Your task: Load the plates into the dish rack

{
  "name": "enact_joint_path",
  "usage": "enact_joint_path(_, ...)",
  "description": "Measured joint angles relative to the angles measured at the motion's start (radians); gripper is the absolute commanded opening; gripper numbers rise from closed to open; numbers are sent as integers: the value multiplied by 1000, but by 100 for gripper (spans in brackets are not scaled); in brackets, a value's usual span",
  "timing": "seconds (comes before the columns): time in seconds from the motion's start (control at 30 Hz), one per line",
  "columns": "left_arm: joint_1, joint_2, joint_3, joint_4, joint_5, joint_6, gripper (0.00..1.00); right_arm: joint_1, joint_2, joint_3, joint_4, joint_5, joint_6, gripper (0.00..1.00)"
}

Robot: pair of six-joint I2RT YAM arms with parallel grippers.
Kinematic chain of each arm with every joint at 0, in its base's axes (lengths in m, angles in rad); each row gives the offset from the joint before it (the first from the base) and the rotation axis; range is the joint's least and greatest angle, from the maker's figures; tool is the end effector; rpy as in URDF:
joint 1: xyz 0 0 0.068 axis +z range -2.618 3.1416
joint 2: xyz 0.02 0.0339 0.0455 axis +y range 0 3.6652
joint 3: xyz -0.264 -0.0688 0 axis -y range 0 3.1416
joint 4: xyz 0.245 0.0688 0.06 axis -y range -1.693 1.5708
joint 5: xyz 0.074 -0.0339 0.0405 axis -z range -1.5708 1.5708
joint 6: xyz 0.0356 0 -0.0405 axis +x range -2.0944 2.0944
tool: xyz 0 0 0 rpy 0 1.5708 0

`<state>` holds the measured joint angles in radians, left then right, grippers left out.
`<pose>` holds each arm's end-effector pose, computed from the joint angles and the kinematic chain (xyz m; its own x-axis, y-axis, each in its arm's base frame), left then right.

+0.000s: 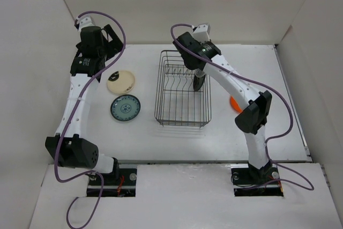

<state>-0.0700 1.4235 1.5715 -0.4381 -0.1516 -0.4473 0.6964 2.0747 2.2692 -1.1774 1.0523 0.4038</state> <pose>0.3190 -0.0170 0.4389 -0.2247 -0.4129 -0.8826 -0.1912 0.9069 -0.3755 0.3475 0.2502 0.3747 -0.5667 -0.2200 -0.7940 0.2983 0.8435 -0.4467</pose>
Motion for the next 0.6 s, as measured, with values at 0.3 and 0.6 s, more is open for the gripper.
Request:
enact_joint_path(0.3,0,-5,0,0,40,-10,100,4,97,58,-121,22,103,0)
enact_joint_path(0.6,0,-7,0,1,66,-14,100,5,153,132,-156,26,132,0)
